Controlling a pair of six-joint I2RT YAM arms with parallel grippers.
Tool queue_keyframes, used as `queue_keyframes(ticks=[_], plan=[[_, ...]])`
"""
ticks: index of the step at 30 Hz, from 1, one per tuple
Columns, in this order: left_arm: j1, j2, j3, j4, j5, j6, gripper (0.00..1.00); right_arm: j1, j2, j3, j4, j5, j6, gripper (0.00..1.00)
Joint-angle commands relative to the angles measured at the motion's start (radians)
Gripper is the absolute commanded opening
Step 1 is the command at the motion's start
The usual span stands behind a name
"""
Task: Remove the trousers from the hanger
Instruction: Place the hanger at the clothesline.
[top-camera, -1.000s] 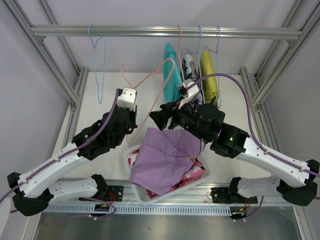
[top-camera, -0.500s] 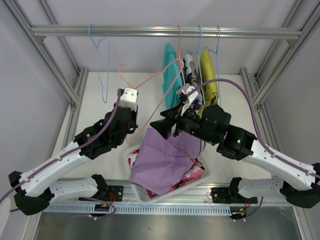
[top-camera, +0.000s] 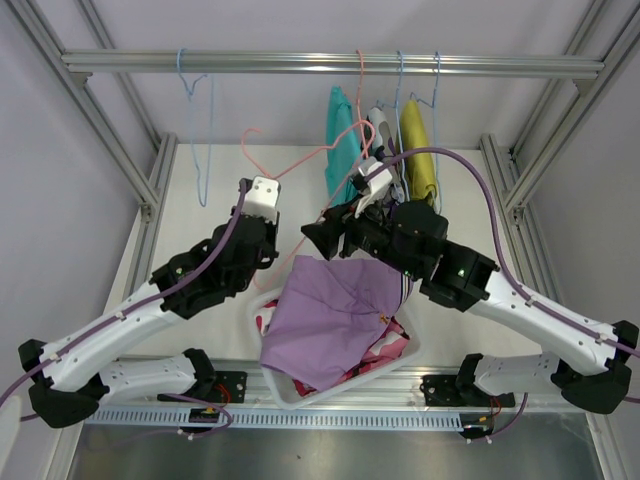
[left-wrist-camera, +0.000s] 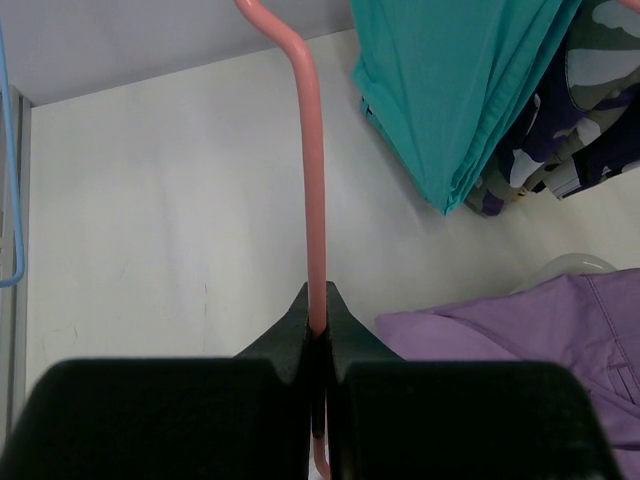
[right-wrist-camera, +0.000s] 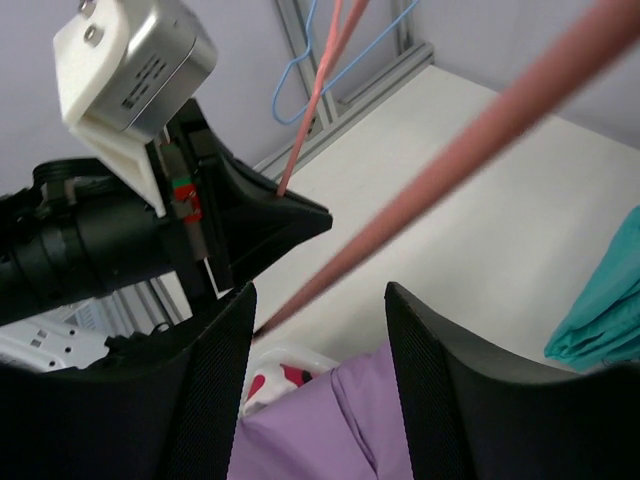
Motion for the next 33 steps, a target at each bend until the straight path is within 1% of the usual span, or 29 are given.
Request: queue_keyframes(ticks=[1,2,5,6,8,9,11,12,13,16,17,20,22,23,26,30,33], plan=[[-0.018,0.005,0.044,0.014,0.014,0.0,0.01,-0.024,0.006,0.027,0.098,0.009,0.004,0.58],[-0.021,0.007,0.045,0.014,0.015,0.0,0.01,-0.032,0.008,0.026,0.106,0.009,0.01,0.56],[-0.023,0.005,0.047,0.008,0.012,0.0,0.01,-0.041,0.014,0.024,0.12,0.012,0.021,0.43],[-0.024,0.002,0.049,0.009,0.012,0.0,0.01,-0.047,0.016,0.016,0.121,0.022,0.026,0.33],[-0.024,-0.007,0.047,0.011,0.018,0.0,0.01,-0.05,0.014,0.003,0.118,0.04,0.033,0.23],[-0.024,-0.016,0.05,0.012,0.023,0.0,0.01,-0.056,0.013,-0.007,0.113,0.058,0.046,0.15],[-0.03,-0.029,0.058,-0.002,0.041,-0.006,0.01,-0.062,0.008,-0.039,0.109,0.08,0.064,0.09],[-0.032,-0.05,0.064,-0.005,0.053,-0.007,0.01,-0.07,0.006,-0.059,0.103,0.097,0.079,0.03],[-0.033,-0.065,0.067,-0.006,0.066,-0.01,0.01,-0.073,0.008,-0.066,0.098,0.114,0.086,0.0],[-0.039,-0.147,0.052,0.017,0.144,-0.018,0.01,-0.101,0.009,-0.085,0.081,0.135,0.125,0.0],[-0.039,-0.171,0.044,0.043,0.194,-0.021,0.01,-0.107,0.008,-0.097,0.086,0.126,0.138,0.0],[-0.038,-0.259,0.007,0.104,0.297,-0.013,0.01,-0.137,0.0,-0.126,0.13,0.071,0.182,0.0],[-0.039,-0.309,-0.022,0.129,0.333,-0.009,0.01,-0.163,-0.01,-0.14,0.165,0.026,0.219,0.0],[-0.039,-0.323,-0.031,0.139,0.346,-0.006,0.01,-0.174,-0.021,-0.154,0.214,-0.03,0.234,0.0],[-0.039,-0.36,-0.054,0.175,0.408,0.003,0.01,-0.205,-0.033,-0.163,0.283,-0.121,0.293,0.0],[-0.039,-0.397,-0.08,0.23,0.521,0.011,0.01,-0.214,-0.026,-0.163,0.33,-0.156,0.359,0.0],[-0.039,-0.423,-0.09,0.241,0.535,0.016,0.01,-0.223,0.005,-0.152,0.331,-0.161,0.405,0.0]])
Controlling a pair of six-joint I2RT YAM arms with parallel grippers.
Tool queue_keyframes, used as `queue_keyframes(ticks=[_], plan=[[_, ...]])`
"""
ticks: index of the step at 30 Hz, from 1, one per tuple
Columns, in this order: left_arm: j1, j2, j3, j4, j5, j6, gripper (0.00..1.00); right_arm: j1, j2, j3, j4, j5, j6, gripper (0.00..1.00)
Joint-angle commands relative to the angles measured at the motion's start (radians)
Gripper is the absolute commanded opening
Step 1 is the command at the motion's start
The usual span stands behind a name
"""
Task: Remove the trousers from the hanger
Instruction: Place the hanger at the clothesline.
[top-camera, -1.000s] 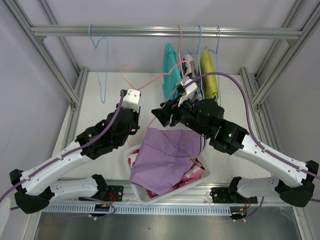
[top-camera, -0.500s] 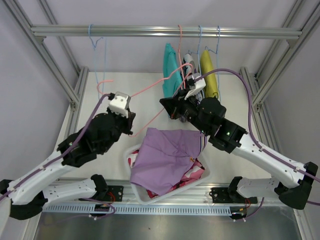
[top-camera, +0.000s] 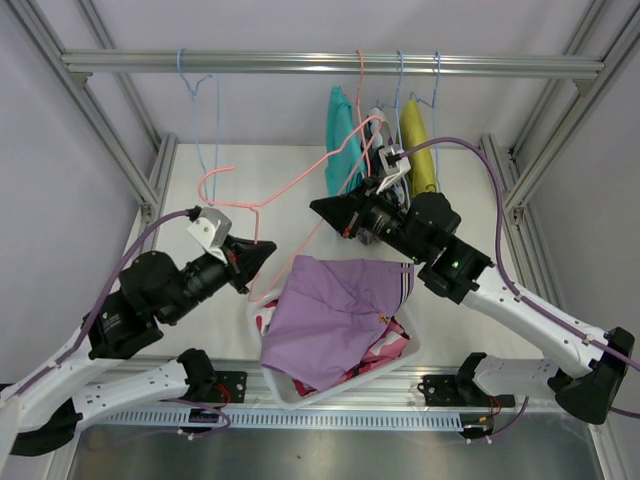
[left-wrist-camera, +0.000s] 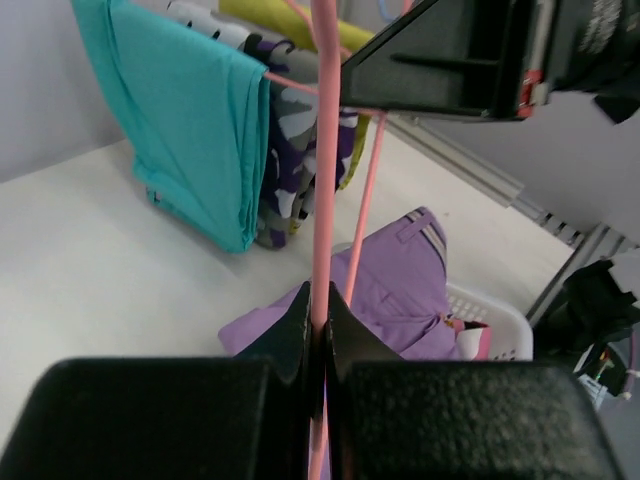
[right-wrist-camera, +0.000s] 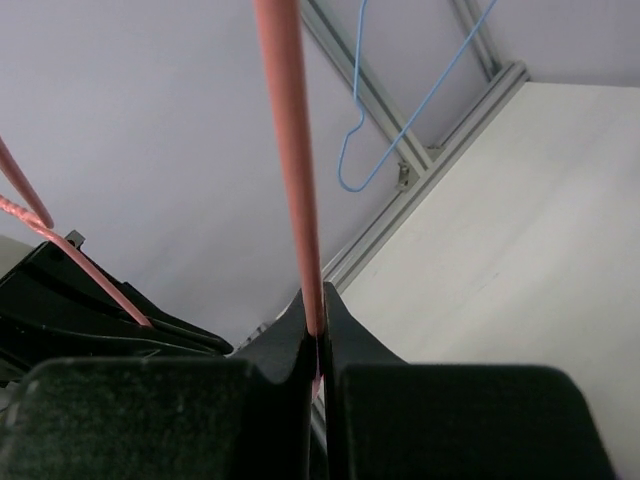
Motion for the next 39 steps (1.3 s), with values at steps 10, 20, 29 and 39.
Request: queue_keyframes(ticks=[10,20,29,39], plan=[[-0.001,-0.133,-0.007,0.19,0.068,0.003,0.01,-0.056,0.133,-0.055,0.044,0.037,0.158,0.0],[-0.001,-0.152,-0.016,0.209,0.125,-0.009,0.01,-0.065,0.335,0.096,0.035,-0.05,0.138,0.0],[-0.001,-0.135,-0.021,0.212,0.149,-0.026,0.01,-0.067,0.53,0.359,-0.033,-0.154,0.141,0.0],[-0.001,-0.093,-0.021,0.218,0.189,-0.052,0.01,-0.064,0.618,0.386,0.018,-0.255,0.173,0.0]])
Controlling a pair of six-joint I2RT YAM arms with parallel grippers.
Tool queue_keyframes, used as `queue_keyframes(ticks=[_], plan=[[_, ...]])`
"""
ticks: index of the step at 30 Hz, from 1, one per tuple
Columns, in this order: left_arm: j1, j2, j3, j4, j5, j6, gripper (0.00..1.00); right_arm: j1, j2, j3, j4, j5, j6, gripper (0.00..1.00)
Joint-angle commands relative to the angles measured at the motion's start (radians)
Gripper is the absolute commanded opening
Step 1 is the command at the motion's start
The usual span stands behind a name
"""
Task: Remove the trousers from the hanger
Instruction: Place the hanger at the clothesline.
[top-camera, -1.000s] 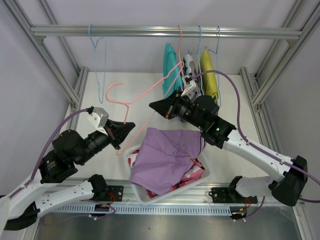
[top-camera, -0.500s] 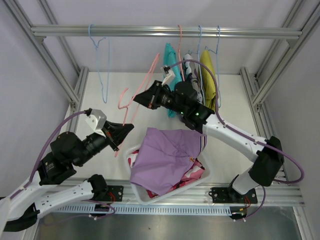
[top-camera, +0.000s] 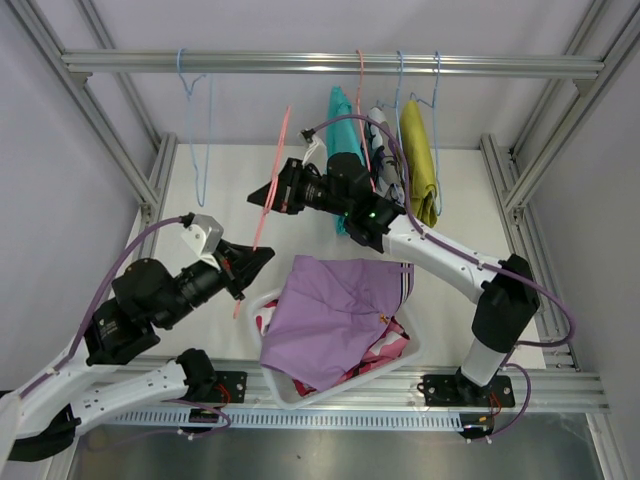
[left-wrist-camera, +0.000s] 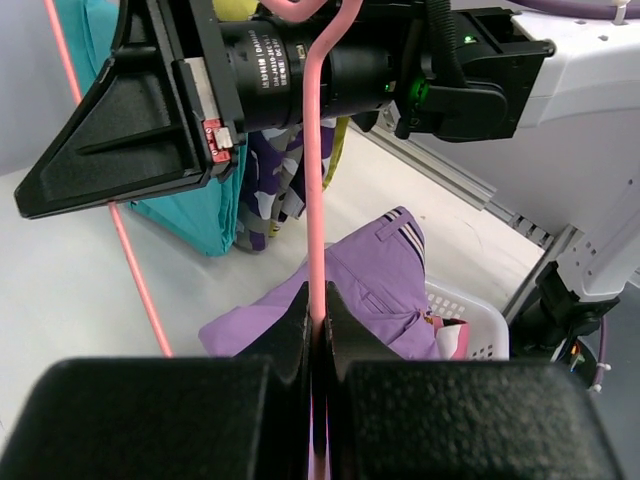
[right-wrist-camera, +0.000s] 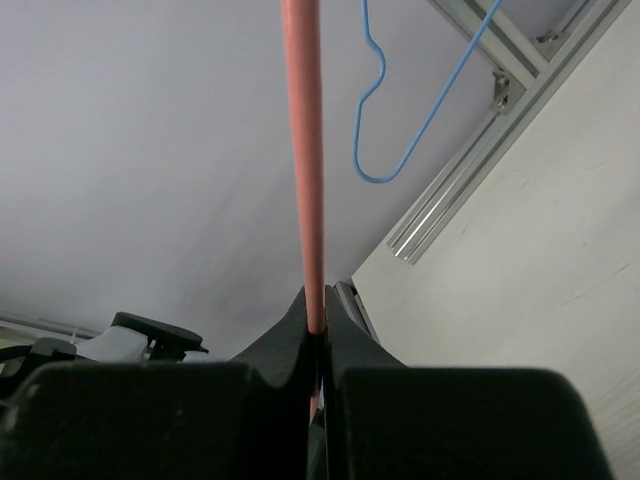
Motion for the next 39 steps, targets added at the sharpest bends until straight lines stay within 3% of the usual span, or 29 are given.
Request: queue_keyframes(ticks=[1,9,12,15,16,19,29,33,39], plan=[[-0.007,-0.013,0.036,0.172,0.117,-0.028,0.01,-0.036,0.072,0.011,-0.032,0.02,-0.074,0.0],[-0.008,0.005,0.036,0.174,0.13,-0.04,0.01,-0.029,0.086,0.042,-0.041,-0.021,-0.082,0.03],[-0.007,0.007,0.033,0.174,0.117,-0.051,0.01,-0.03,0.084,0.051,-0.061,-0.035,-0.094,0.17],[-0.008,0.016,0.042,0.165,0.091,-0.064,0.01,-0.027,0.066,0.051,-0.096,-0.03,-0.111,0.47],[-0.007,0.022,0.045,0.15,0.059,-0.069,0.01,-0.027,0.06,0.049,-0.105,-0.026,-0.115,0.61],[-0.007,0.043,0.062,0.125,-0.007,-0.08,0.01,-0.029,0.032,0.048,-0.142,-0.009,-0.135,0.69],[-0.008,0.131,0.126,0.004,-0.237,-0.124,0.01,-0.032,-0.118,0.022,-0.293,0.019,-0.206,0.85],[-0.007,0.166,0.152,-0.05,-0.353,-0.13,0.01,-0.032,-0.211,0.003,-0.346,0.039,-0.244,0.99],[-0.008,0.198,0.169,-0.074,-0.423,-0.146,0.01,-0.032,-0.36,-0.013,-0.432,0.06,-0.281,0.99]])
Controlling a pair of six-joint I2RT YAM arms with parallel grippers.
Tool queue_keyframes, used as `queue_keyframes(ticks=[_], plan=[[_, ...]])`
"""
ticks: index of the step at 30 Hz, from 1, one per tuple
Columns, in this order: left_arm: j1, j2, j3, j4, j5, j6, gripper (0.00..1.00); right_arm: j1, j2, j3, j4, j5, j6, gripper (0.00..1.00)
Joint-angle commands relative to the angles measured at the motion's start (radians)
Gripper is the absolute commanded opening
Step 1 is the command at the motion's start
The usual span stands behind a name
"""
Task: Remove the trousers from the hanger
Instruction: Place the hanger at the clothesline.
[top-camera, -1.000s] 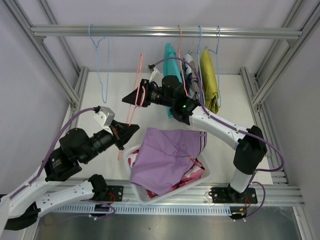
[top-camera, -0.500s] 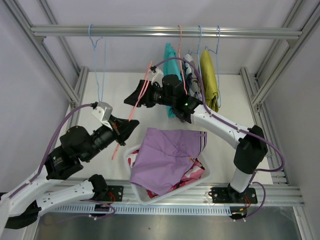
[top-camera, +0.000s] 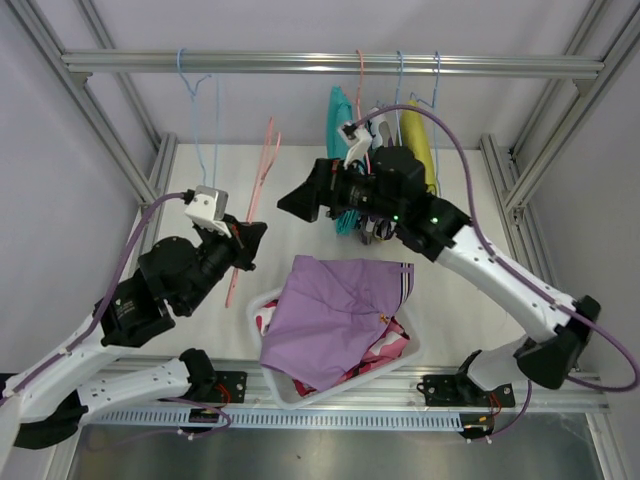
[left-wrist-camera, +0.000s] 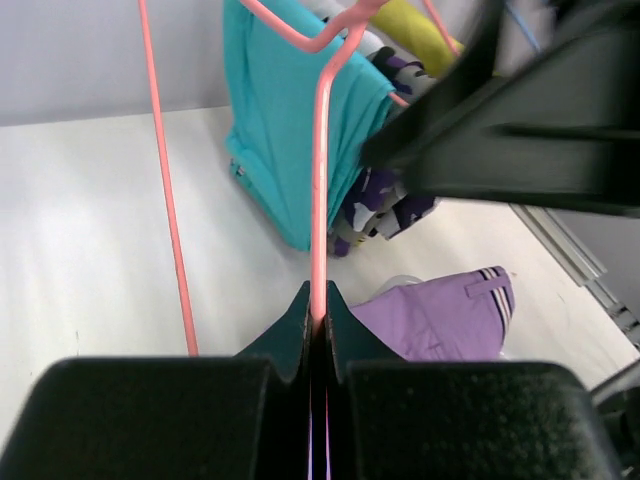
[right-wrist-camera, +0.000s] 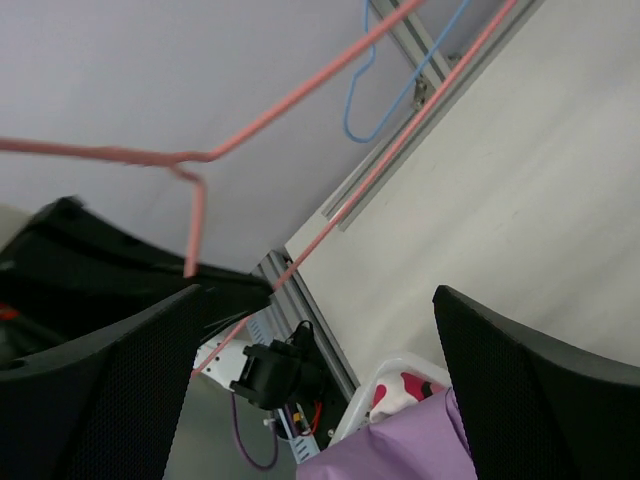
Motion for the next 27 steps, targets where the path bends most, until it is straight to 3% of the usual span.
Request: queue_keyframes(ticks=[1,10,13,17,20,27], plan=[[-0.005,0.021,0.051,-0.02,-0.082,-0.036,0.01,-0.001,-0.115,-0.024,-0.059,0.021,-0.045,1.0],[0.027,0.122,0.185,-0.11,-0.087,-0.121,0.0,0.001,-0.475,-0.231,-0.076,0.107,-0.043,0.99],[0.082,0.191,0.287,-0.163,-0.013,-0.157,0.0,0.001,-0.565,-0.311,-0.082,0.139,-0.042,0.99],[0.277,0.293,0.464,-0.222,0.218,-0.217,0.0,0.001,-0.633,-0.379,-0.096,0.153,-0.035,0.99],[0.377,0.399,0.553,-0.259,0.31,-0.223,0.0,0.002,-0.67,-0.423,-0.101,0.162,-0.035,0.99],[0.497,0.609,0.748,-0.293,0.464,-0.248,0.01,-0.001,-0.693,-0.481,-0.13,0.202,-0.068,0.99]])
